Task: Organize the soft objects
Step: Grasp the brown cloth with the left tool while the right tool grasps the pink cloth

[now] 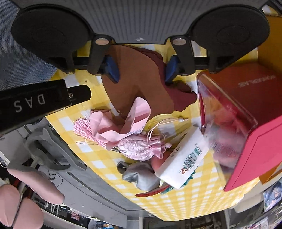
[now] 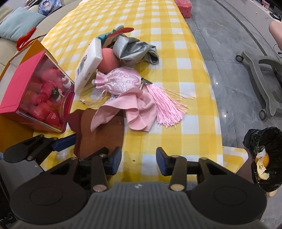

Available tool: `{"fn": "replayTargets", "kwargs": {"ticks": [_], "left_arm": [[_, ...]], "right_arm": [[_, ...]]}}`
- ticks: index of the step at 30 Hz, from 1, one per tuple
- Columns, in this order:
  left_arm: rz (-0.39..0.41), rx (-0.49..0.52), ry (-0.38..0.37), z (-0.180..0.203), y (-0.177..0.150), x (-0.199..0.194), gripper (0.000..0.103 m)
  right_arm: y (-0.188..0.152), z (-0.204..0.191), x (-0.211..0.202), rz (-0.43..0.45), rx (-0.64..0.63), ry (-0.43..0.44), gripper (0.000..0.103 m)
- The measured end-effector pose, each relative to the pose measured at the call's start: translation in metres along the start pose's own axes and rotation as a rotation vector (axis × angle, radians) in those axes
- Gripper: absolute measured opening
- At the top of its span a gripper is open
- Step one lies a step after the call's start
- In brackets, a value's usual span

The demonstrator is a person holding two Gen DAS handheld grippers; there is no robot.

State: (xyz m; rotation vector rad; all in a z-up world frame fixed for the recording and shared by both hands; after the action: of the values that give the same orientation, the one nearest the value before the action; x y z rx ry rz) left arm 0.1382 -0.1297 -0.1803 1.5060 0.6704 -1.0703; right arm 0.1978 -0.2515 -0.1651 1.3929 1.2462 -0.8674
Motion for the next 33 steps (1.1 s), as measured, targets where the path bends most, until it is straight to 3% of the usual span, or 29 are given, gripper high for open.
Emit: {"fn": "replayTargets", "kwargs": {"ticks": [2,4,7,9,14,16,19,23,29,31,33], "left_arm": [[0.011,0.032,-0.031,0.003,0.002,-0.001,0.014],[-0.001,0.062,-0.048,0.009,0.004,-0.001,0.011],[-0.017,0.036,-0.06,0.007,0.007,-0.005,0.01],[-0.025,0.02,-0.05,0.0,0.01,-0.01,0.01],[-0.054,-0.009,-0.056,-0.014,0.01,-0.018,0.01],[-0.069,-0.021,-0.061,-0.016,0.008,-0.018,0.01],[-0.072,-0.014,-0.063,-0.015,0.006,-0.018,0.01],[-0.084,-0.022,-0.072,-0.017,0.003,-0.018,0.01],[-0.083,-0.035,-0.076,-0.019,0.001,-0.026,0.01],[-0.075,-0.033,-0.073,-0.019,0.001,-0.031,0.01],[-0.072,-0.039,-0.074,-0.022,0.0,-0.037,0.01]], "right_arm": [[0.003,0.0,-0.002,0.009,0.002,0.017,0.049],[0.012,-0.001,-0.004,0.043,-0.005,0.029,0.066],[0.028,-0.005,-0.006,0.118,-0.059,-0.018,0.077],[0.038,-0.007,-0.002,0.138,-0.082,-0.029,0.076],[0.052,-0.022,0.015,0.139,-0.09,0.051,0.075],[0.054,-0.029,0.025,0.123,-0.105,0.046,0.069],[0.056,-0.031,0.039,0.083,-0.109,-0.001,0.068],[0.057,-0.025,0.048,0.053,-0.084,-0.001,0.066],[0.051,-0.025,0.047,0.073,-0.117,-0.106,0.031],[0.052,-0.018,0.046,0.071,-0.086,-0.091,0.002],[0.051,-0.013,0.043,0.061,-0.048,-0.03,0.001]]}}
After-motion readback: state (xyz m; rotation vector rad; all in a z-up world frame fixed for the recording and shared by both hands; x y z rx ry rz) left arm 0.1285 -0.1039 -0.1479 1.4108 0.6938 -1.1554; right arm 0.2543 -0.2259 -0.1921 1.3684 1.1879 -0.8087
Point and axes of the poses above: each gripper's, at about its wrist camera, not at the fingertips, and x roughly the way its jaws point, z to its right, y to its top, the point moved 4 cm from there along x, roughly the way its jaws point, and after that the axes turned 4 degrees about -z, right-handed, at the moved point
